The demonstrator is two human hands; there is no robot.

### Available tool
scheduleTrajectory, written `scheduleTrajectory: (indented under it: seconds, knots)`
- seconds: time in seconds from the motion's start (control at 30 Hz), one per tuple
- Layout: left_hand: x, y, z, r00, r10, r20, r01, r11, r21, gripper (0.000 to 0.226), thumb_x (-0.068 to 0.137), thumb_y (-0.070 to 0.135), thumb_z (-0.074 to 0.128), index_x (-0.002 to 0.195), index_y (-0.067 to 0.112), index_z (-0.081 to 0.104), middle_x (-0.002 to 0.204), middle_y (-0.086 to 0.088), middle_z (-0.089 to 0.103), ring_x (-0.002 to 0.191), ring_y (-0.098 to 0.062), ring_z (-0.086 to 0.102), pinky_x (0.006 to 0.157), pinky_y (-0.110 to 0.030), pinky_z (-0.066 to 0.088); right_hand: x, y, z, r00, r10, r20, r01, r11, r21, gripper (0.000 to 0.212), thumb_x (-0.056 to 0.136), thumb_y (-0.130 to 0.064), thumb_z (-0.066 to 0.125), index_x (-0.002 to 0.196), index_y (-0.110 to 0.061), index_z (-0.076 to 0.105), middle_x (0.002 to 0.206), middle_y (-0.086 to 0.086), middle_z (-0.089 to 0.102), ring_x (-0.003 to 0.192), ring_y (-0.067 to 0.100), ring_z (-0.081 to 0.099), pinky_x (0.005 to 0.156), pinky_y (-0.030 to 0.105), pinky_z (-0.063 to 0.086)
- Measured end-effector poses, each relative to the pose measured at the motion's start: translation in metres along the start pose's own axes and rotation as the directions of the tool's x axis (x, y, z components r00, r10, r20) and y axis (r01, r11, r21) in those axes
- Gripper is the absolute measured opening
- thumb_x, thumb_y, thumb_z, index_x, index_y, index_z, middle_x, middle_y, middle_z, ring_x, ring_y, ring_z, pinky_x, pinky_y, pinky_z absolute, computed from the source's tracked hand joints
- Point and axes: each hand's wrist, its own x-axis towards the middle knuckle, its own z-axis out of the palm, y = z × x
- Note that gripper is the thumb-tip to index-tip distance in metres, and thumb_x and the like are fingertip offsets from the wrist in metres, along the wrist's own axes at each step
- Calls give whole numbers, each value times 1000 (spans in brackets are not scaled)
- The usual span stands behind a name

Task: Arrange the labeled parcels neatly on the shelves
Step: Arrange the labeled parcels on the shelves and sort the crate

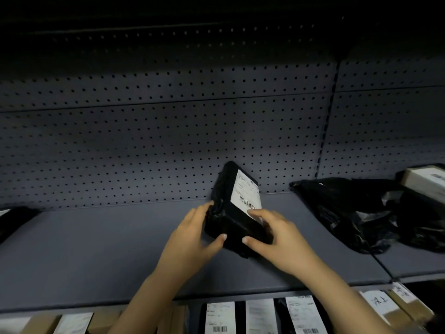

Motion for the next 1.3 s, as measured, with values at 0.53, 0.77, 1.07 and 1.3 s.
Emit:
scheduleTrajectory:
  seconds: [0.53,0.77,1.07,1.3]
  knots:
    - [-13,-11,-7,942,-314,119,335,856,-392,77,66,61,69,133,34,43,131,19,54,119,2,53,102,-25,46,6,-6,5,988,155,8,-154,976,157,61,86,-43,68,140,-29,44,135,-16,46,125,2,46,106,21,35]
    - [-3,2,7,916,-344,206,399,740,-542,50,90,26,66,137,32,47,126,15,61,110,6,58,93,-18,48,10,-2,10,941,262,214,-320,893,315,32,92,-43,60,124,-37,59,113,-24,65,110,-2,60,84,13,42]
    - [-12,17,11,973,-226,53,203,718,-666,60,83,9,71,133,33,46,124,21,62,119,1,56,97,-22,49,1,-1,2,992,84,89,-117,866,485,58,91,-30,65,142,-44,40,134,-33,51,125,-21,38,102,7,31]
    - [5,41,3,981,-59,-184,-89,708,-700,73,74,-3,71,138,14,40,136,13,56,129,-7,49,98,-20,45,6,-7,-23,987,-93,-127,152,779,608,68,85,-3,71,141,-28,41,135,-21,54,131,-2,45,97,11,41]
